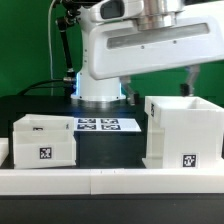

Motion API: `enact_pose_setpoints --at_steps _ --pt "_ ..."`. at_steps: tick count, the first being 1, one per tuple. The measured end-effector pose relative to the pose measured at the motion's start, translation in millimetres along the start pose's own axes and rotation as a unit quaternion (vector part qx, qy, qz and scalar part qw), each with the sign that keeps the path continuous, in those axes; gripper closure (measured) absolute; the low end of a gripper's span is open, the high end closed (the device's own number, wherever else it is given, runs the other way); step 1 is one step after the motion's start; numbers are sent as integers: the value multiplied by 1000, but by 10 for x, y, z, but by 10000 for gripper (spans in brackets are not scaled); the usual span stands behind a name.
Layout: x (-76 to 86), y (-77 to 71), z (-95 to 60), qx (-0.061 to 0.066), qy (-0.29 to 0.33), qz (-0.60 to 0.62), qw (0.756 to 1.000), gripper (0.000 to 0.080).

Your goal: Assemble drawer

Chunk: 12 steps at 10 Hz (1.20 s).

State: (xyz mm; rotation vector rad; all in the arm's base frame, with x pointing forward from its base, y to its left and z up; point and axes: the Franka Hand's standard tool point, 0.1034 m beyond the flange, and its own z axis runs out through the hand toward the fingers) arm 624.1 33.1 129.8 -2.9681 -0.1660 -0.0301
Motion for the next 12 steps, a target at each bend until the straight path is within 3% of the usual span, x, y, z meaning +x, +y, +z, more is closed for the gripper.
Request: enact_pose_setpoints --at_steps 1,4,5,10,12 --pt "-136 243 -58 -6 3 -34 999 151" --pt "-388 610 -31 -22 16 -51 998 151" --pt "-455 679 8 -19 8 -44 999 151" --pt "-465 687 28 -21 7 -51 998 151" --pt "-613 808 133 -42 12 -78 996 151"
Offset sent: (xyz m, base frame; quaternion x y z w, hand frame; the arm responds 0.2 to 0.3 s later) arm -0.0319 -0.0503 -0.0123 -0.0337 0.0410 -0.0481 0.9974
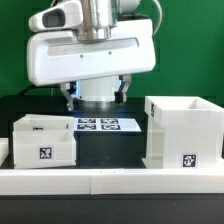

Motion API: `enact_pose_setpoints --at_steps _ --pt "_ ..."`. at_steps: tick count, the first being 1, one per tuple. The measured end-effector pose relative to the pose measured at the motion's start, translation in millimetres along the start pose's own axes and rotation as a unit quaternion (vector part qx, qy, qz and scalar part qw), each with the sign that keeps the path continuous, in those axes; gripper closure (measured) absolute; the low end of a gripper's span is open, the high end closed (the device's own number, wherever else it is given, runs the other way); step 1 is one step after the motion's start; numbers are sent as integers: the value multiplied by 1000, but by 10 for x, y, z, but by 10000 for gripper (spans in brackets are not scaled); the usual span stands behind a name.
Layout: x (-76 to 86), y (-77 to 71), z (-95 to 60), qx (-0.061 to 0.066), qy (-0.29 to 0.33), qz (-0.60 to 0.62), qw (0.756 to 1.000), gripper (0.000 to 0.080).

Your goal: Assemble drawer

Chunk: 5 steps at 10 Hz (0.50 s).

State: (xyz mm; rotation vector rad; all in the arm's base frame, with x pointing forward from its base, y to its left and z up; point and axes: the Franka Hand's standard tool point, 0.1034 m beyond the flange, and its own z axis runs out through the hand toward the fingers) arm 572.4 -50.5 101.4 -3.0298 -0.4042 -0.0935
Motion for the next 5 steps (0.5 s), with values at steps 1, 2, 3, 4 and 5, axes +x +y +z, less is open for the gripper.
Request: enact_pose_setpoints --at_steps 1,2,3,4,5 --pt "-142 30 92 -6 0 -7 1000 151" --pt "-253 59 159 -7 -5 -2 1000 151" --pt "-330 111 210 -8 -9 -2 1000 151" --pt "-409 164 284 -8 -11 3 1000 151" --pt "-443 181 329 -5 -13 10 1000 151"
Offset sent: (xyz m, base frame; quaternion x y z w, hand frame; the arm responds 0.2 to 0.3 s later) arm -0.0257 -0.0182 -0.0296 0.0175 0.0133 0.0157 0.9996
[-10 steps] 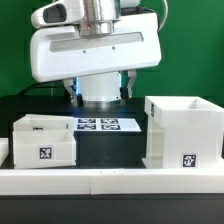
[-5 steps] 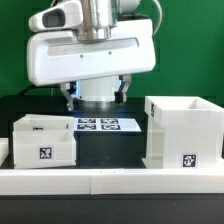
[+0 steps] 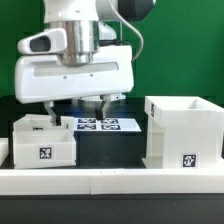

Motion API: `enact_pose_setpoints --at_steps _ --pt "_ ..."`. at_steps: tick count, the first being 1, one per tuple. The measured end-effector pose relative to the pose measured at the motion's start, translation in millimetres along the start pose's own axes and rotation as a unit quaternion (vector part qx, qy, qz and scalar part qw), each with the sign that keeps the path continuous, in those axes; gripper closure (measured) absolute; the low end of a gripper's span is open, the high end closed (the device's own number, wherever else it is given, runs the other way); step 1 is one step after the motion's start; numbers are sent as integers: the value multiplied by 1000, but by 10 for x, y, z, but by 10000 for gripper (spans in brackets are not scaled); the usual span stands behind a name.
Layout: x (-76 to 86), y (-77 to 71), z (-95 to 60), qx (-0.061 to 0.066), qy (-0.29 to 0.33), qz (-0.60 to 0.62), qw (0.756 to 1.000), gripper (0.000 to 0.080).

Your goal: Assemble drawer

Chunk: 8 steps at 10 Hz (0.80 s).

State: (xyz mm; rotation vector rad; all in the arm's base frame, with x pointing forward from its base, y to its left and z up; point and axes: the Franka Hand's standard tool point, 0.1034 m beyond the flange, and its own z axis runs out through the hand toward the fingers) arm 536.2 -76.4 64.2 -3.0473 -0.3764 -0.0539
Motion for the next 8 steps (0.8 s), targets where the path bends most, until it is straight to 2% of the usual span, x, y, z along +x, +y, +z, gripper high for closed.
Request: enact_pose_setpoints --at_steps 4,5,6,8 --pt "-5 5 9 0 0 -3 1000 151" --pt "-63 59 69 -4 0 -11 1000 151" --pt "-142 74 151 -11 4 -10 1000 151" --pt "-245 72 260 -17 3 -9 1000 151"
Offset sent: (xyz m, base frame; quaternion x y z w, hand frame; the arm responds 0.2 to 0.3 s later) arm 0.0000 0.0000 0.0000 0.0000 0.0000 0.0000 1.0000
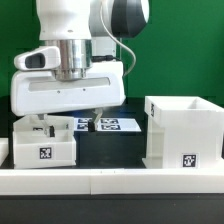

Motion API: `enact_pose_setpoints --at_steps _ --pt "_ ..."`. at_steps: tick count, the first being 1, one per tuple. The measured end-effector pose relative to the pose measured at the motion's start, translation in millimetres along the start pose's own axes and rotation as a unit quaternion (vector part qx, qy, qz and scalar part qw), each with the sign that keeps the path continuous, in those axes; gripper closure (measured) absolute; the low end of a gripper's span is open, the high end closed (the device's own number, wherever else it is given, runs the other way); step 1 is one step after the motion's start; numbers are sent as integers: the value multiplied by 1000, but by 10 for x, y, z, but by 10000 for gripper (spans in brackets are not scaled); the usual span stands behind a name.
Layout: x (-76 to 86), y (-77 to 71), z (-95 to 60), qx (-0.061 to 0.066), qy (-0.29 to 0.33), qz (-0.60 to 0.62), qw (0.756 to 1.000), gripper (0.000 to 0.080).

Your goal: Assemble drawer

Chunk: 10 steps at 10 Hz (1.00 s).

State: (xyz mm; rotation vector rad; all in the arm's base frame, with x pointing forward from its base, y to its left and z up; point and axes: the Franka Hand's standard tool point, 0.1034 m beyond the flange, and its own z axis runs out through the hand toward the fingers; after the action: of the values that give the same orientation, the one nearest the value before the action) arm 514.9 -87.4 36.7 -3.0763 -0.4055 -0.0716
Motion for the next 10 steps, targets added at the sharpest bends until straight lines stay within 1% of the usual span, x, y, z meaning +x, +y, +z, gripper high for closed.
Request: enact_pose_setpoints --at_steps 1,4,5,8,9,10 --pt "-27 -6 51 0 -3 0 1000 151" --pt "-105 -12 238 -9 0 -1 1000 151" --pt "-123 -19 278 -10 -2 -1 1000 151" --pt "-144 -32 314 -9 -5 -1 1000 151" --pt "-142 -36 315 -9 -5 -1 1000 247" --pt "-143 -35 315 -9 -5 -1 1000 247"
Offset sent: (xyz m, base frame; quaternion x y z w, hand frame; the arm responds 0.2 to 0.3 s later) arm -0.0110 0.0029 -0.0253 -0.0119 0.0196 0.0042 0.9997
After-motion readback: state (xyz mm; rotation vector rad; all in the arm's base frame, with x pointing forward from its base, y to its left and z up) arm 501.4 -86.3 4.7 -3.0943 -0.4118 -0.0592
